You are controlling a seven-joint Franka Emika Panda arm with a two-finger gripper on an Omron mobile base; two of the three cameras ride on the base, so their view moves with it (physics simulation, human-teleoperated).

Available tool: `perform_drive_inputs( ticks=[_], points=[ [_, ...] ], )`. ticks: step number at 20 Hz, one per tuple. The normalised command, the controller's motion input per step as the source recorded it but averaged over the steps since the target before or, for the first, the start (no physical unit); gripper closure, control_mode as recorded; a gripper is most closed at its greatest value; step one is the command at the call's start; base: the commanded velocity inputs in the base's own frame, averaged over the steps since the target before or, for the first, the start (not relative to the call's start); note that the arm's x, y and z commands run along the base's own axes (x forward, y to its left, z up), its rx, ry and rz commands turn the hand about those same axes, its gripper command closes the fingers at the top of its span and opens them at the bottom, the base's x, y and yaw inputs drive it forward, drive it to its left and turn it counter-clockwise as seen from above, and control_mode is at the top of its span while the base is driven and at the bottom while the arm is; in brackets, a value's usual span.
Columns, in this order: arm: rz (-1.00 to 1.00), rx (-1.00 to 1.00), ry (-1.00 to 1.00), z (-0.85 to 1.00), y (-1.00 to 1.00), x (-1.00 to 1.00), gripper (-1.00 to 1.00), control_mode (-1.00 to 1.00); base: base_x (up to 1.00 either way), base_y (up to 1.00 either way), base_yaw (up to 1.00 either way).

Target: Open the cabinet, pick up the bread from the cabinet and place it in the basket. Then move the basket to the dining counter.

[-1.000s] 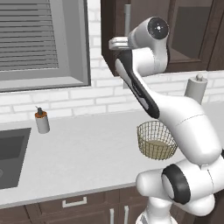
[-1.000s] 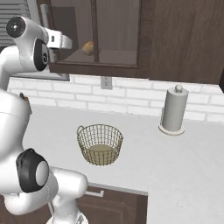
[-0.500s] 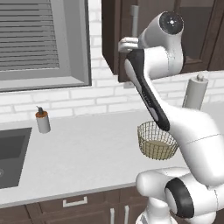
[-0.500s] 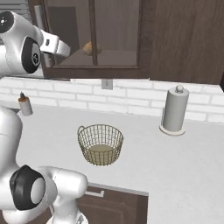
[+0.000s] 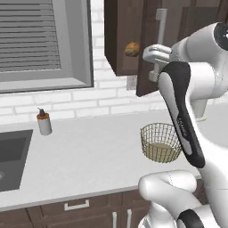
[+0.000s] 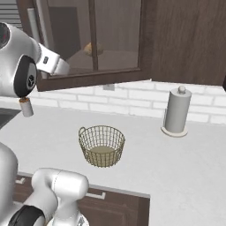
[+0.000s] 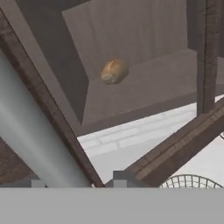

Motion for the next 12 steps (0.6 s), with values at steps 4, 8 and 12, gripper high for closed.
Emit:
perform_drive_inputs(
  ticks=[4,8,12],
  points=[
    [0.0,0.15,0.0,0.0,-1.0,-1.0,1.0,-1.0,0.0,0.0,0.0],
    [0.0,0.12,0.0,0.0,-1.0,-1.0,1.0,-1.0,0.0,0.0,0.0],
    [0.0,0.11,-0.01,0.0,-1.0,-0.97,1.0,-1.0,0.0,0.0,0.0]
  ],
)
